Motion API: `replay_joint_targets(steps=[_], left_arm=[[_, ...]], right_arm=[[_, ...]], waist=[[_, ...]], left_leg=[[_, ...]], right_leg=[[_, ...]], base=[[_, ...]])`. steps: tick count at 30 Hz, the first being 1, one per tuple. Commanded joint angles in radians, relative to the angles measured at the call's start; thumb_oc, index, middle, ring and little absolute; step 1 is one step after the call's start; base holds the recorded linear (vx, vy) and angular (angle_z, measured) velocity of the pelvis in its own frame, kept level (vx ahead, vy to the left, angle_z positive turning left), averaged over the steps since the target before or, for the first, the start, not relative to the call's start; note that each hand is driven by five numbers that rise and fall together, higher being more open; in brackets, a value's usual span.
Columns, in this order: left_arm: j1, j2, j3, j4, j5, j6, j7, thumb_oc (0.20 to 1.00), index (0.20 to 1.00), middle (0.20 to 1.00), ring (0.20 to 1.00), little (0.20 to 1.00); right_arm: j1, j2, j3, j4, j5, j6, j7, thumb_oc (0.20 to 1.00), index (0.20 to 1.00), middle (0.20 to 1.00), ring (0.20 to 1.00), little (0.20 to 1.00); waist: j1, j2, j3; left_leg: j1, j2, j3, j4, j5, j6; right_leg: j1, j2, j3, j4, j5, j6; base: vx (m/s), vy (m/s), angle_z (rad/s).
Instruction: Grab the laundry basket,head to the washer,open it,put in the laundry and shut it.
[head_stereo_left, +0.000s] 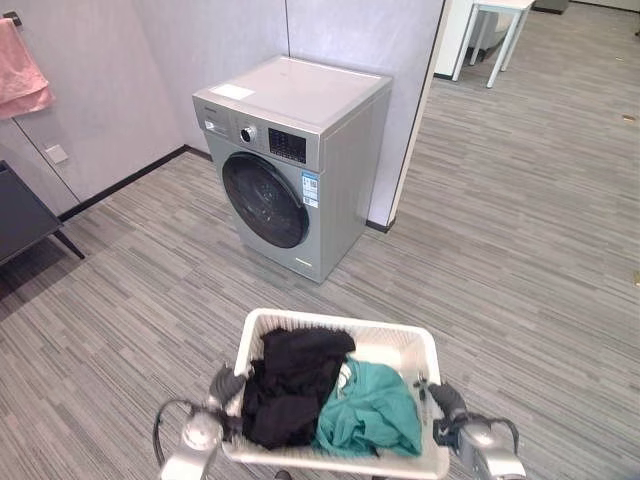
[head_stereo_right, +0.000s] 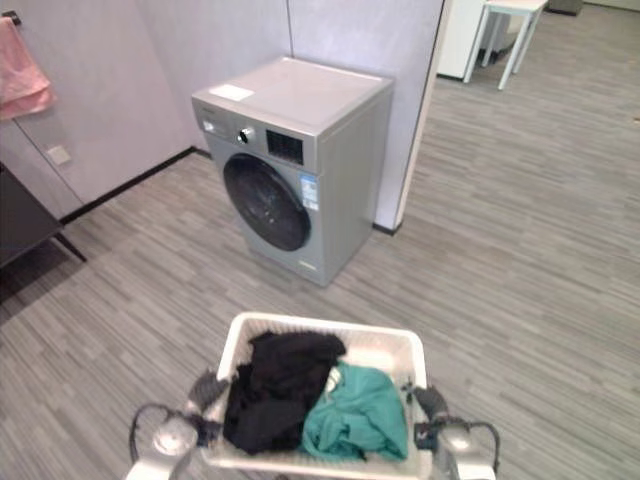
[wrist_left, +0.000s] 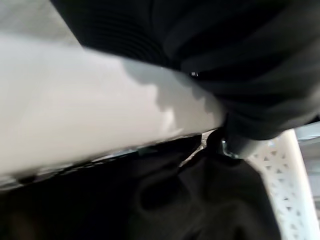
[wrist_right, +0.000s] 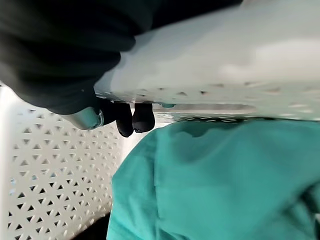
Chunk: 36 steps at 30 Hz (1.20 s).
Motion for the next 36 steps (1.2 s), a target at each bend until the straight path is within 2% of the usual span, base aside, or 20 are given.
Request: replay_joint_targets(steps=[1, 12, 18, 20, 23, 24, 25, 26, 27, 29, 30, 31, 32, 34, 35, 36], left_arm=[[-0.018, 0.054, 0.092, -0.017, -0.064, -0.035, 0.07, 0.2, 0.2, 0.2, 0.2, 0.2], [-0.009, 0.053, 0.108, -0.037, -0.05, -0.037, 0.088, 0.2, 0.2, 0.2, 0.2, 0.2], [-0.008, 0.061, 0.144, -0.081, -0.07, -0.043, 0.112, 0.2, 0.2, 0.2, 0.2, 0.2], [-0.024, 0.07, 0.156, -0.096, -0.08, -0.049, 0.124, 0.2, 0.2, 0.2, 0.2, 0.2], [-0.057, 0.088, 0.17, -0.131, -0.085, -0.066, 0.133, 0.2, 0.2, 0.2, 0.2, 0.2], [-0.057, 0.089, 0.171, -0.139, -0.084, -0.071, 0.135, 0.2, 0.2, 0.2, 0.2, 0.2], [-0.045, 0.092, 0.177, -0.154, -0.082, -0.072, 0.132, 0.2, 0.2, 0.2, 0.2, 0.2], [-0.045, 0.092, 0.177, -0.155, -0.082, -0.071, 0.131, 0.2, 0.2, 0.2, 0.2, 0.2], [-0.038, 0.096, 0.181, -0.153, -0.081, -0.069, 0.129, 0.2, 0.2, 0.2, 0.2, 0.2], [-0.032, 0.105, 0.185, -0.149, -0.079, -0.062, 0.127, 0.2, 0.2, 0.2, 0.2, 0.2], [-0.026, 0.109, 0.187, -0.146, -0.076, -0.058, 0.125, 0.2, 0.2, 0.2, 0.2, 0.2], [-0.014, 0.12, 0.188, -0.147, -0.065, -0.045, 0.118, 0.2, 0.2, 0.2, 0.2, 0.2], [-0.013, 0.12, 0.188, -0.148, -0.065, -0.045, 0.118, 0.2, 0.2, 0.2, 0.2, 0.2], [-0.003, 0.125, 0.2, -0.145, -0.054, -0.036, 0.126, 0.2, 0.2, 0.2, 0.2, 0.2], [0.003, 0.122, 0.206, -0.147, -0.055, -0.035, 0.126, 0.2, 0.2, 0.2, 0.2, 0.2], [0.01, 0.114, 0.213, -0.145, -0.054, -0.036, 0.126, 0.2, 0.2, 0.2, 0.2, 0.2]], right_arm=[[0.026, -0.033, -0.05, 0.003, 0.019, -0.016, -0.055, 0.2, 0.2, 0.2, 0.2, 0.2], [0.053, -0.055, -0.078, -0.163, 0.0, -0.035, -0.085, 0.2, 0.2, 0.2, 0.2, 0.2], [0.065, -0.091, -0.11, -0.309, -0.023, -0.038, -0.098, 0.2, 0.2, 0.2, 0.2, 0.2], [0.057, -0.105, -0.122, -0.33, -0.032, -0.041, -0.113, 0.2, 0.2, 0.2, 0.2, 0.2], [0.048, -0.125, -0.146, -0.368, -0.042, -0.05, -0.132, 0.2, 0.2, 0.2, 0.2, 0.2], [0.048, -0.128, -0.147, -0.375, -0.041, -0.051, -0.131, 0.2, 0.2, 0.2, 0.2, 0.2], [0.046, -0.129, -0.142, -0.38, -0.046, -0.047, -0.12, 0.2, 0.2, 0.2, 0.2, 0.2], [0.046, -0.128, -0.142, -0.38, -0.046, -0.047, -0.12, 0.2, 0.2, 0.2, 0.2, 0.2], [0.044, -0.125, -0.141, -0.377, -0.049, -0.042, -0.118, 0.2, 0.2, 0.2, 0.2, 0.2], [0.042, -0.107, -0.141, -0.369, -0.048, -0.037, -0.115, 0.2, 0.2, 0.2, 0.2, 0.2], [0.044, -0.095, -0.14, -0.362, -0.047, -0.034, -0.115, 0.2, 0.2, 0.2, 0.2, 0.2], [0.059, -0.068, -0.141, -0.358, -0.043, -0.028, -0.11, 0.2, 0.2, 0.2, 0.2, 0.2], [0.059, -0.067, -0.141, -0.359, -0.043, -0.028, -0.11, 0.2, 0.2, 0.2, 0.2, 0.2], [0.06, -0.059, -0.132, -0.357, -0.041, -0.029, -0.105, 0.2, 0.2, 0.2, 0.2, 0.2], [0.058, -0.056, -0.127, -0.359, -0.042, -0.029, -0.103, 0.2, 0.2, 0.2, 0.2, 0.2], [0.055, -0.056, -0.125, -0.361, -0.04, -0.028, -0.101, 0.2, 0.2, 0.2, 0.2, 0.2]], waist=[[0.012, -0.031, 0.032], [-0.001, -0.032, 0.029], [0.0, -0.04, 0.051], [0.004, -0.051, 0.067], [0.01, -0.067, 0.096], [0.011, -0.068, 0.101], [0.012, -0.068, 0.104], [0.013, -0.069, 0.104], [0.014, -0.063, 0.102], [0.018, -0.064, 0.106], [0.018, -0.063, 0.105], [0.013, -0.065, 0.109], [0.015, -0.068, 0.108], [0.005, -0.067, 0.132], [0.001, -0.057, 0.131], [-0.002, -0.054, 0.133]], left_leg=[[-0.001, 0.048, 0.104, 0.024, -0.065, -0.027], [-0.001, 0.054, 0.11, 0.012, -0.059, -0.031], [-0.046, 0.07, 0.103, 0.025, -0.046, -0.039], [-0.096, 0.079, 0.091, 0.086, -0.056, -0.042], [-0.186, 0.089, 0.079, 0.229, -0.104, -0.049], [-0.197, 0.086, 0.081, 0.256, -0.121, -0.044], [-0.199, 0.073, 0.088, 0.283, -0.154, -0.021], [-0.199, 0.073, 0.089, 0.284, -0.155, -0.021], [-0.186, 0.071, 0.085, 0.292, -0.189, -0.013], [-0.172, 0.05, 0.095, 0.292, -0.213, 0.018], [-0.161, 0.038, 0.095, 0.282, -0.218, 0.033], [-0.133, 0.008, 0.091, 0.261, -0.223, 0.064], [-0.133, 0.004, 0.094, 0.259, -0.223, 0.066], [-0.095, -0.011, 0.109, 0.23, -0.206, 0.093], [-0.058, -0.018, 0.103, 0.209, -0.23, 0.097], [-0.025, -0.028, 0.111, 0.177, -0.231, 0.101]], right_leg=[[-0.03, -0.128, -0.064, 0.126, -0.099, 0.074], [-0.028, -0.121, -0.057, 0.106, -0.092, 0.077], [-0.049, -0.105, -0.049, 0.082, -0.083, 0.075], [-0.056, -0.106, -0.053, 0.078, -0.082, 0.073], [-0.061, -0.126, -0.077, 0.081, -0.08, 0.076], [-0.06, -0.133, -0.079, 0.084, -0.079, 0.079], [-0.068, -0.148, -0.063, 0.1, -0.079, 0.084], [-0.069, -0.148, -0.062, 0.102, -0.08, 0.084], [-0.067, -0.15, -0.044, 0.12, -0.096, 0.095], [-0.086, -0.172, -0.024, 0.178, -0.112, 0.1], [-0.098, -0.18, -0.014, 0.222, -0.122, 0.096], [-0.14, -0.189, 0.019, 0.368, -0.13, 0.093], [-0.148, -0.194, 0.025, 0.379, -0.135, 0.095], [-0.233, -0.18, 0.042, 0.512, -0.1, 0.093], [-0.258, -0.174, 0.042, 0.538, -0.107, 0.112], [-0.277, -0.166, 0.037, 0.516, -0.094, 0.116]], base=[[0.0, -0.004, 0.06], [0.0, -0.003, 0.02], [-0.02, -0.007, -0.02], [-0.08, -0.013, 0.02], [-0.07, 0.058, 0.34], [0.01, 0.245, 0.42], [0.03, 0.203, 0.11], [0.12, 0.245, -0.07], [0.1, 0.165, -0.22], [0.1, 0.273, -0.18], [0.14, 0.389, -0.19], [0.11, 0.282, -0.12], [0.11, 0.283, -0.05], [0.06, 0.208, -0.04], [0.18, 0.206, -0.29], [0.31, 0.16, -0.44]])
